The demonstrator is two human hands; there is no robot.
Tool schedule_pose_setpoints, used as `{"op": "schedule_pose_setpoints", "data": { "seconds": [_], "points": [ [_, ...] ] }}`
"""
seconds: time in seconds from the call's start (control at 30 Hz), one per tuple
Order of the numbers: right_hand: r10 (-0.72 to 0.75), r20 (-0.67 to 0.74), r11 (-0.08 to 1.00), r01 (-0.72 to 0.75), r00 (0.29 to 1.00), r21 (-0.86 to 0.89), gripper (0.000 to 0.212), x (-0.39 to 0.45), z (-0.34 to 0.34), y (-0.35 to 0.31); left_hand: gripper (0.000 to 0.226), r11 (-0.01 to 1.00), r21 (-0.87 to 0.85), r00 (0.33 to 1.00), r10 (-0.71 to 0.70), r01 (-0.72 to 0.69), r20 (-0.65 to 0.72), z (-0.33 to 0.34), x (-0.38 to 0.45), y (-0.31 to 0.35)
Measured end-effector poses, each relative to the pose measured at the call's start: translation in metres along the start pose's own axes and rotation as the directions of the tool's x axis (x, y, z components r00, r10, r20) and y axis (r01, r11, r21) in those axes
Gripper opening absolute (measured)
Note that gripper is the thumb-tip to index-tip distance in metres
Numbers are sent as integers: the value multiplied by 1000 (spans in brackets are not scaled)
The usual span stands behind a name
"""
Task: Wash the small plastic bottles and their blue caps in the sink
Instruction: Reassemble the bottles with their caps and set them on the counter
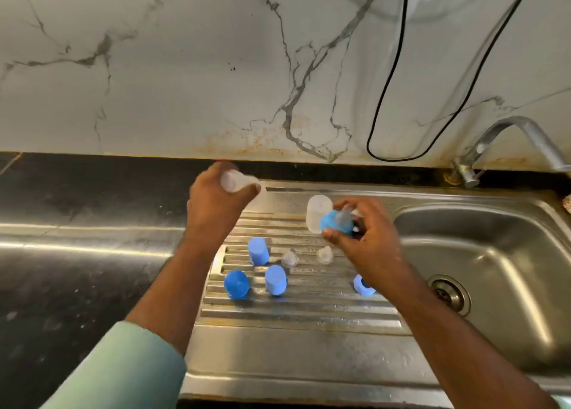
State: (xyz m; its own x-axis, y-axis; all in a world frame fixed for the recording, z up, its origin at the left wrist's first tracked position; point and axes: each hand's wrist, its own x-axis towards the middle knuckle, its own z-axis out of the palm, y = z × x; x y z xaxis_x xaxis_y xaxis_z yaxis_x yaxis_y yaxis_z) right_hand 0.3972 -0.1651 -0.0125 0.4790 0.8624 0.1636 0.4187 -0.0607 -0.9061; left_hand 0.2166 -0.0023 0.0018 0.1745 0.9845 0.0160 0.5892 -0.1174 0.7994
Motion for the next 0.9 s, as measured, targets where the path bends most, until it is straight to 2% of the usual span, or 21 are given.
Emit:
{"op": "schedule_pose_setpoints", "data": {
  "seconds": [0.03,0.07,0.17,0.2,0.27,0.33,0.37,0.43,0.5,0.6,0.7,0.8,0.9],
  "points": [
    [-40,-65,999,42,997,31,43,1,-2,-2,40,990,-134,998,-50,53,30,-6,-8,3],
    [-32,-62,998,35,998,45,41,4,-3,0,38,958,-256,989,-107,131,105,-11,-16,6],
    [148,132,988,-141,980,-57,38,7,-3,1,40,758,-540,917,-191,365,351,-19,-44,10],
    [159,110,987,-154,981,-49,38,6,-4,-2,48,699,-568,881,-196,433,431,-21,-52,11],
    [70,57,991,-76,996,109,39,3,-10,-17,64,609,-593,821,-184,527,540,-23,-64,10],
    [-17,111,953,-17,994,301,44,-7,-16,-32,70,547,-597,784,-200,587,588,-24,-75,10],
    [-57,160,943,0,985,334,47,-11,-17,-36,70,524,-598,771,-205,607,603,-25,-80,11],
    [-107,236,977,57,966,207,50,-18,-16,-40,67,482,-610,756,-197,629,624,-26,-88,11],
    [-136,249,990,122,959,73,51,-23,-16,-43,63,460,-613,743,-181,643,644,-29,-94,11],
    [-260,233,964,264,937,11,53,-28,-19,-50,65,477,-573,708,-164,667,687,-30,-101,10],
    [-336,309,912,390,889,-130,54,-34,-20,-56,67,505,-542,693,-171,672,701,-32,-107,11],
    [-254,296,952,292,921,-92,47,-40,-18,-63,65,553,-539,707,-136,636,694,-36,-113,10],
    [-28,207,999,24,978,25,17,-47,-10,-70,57,585,-621,763,5,522,646,-36,-121,5]
  ]
}}
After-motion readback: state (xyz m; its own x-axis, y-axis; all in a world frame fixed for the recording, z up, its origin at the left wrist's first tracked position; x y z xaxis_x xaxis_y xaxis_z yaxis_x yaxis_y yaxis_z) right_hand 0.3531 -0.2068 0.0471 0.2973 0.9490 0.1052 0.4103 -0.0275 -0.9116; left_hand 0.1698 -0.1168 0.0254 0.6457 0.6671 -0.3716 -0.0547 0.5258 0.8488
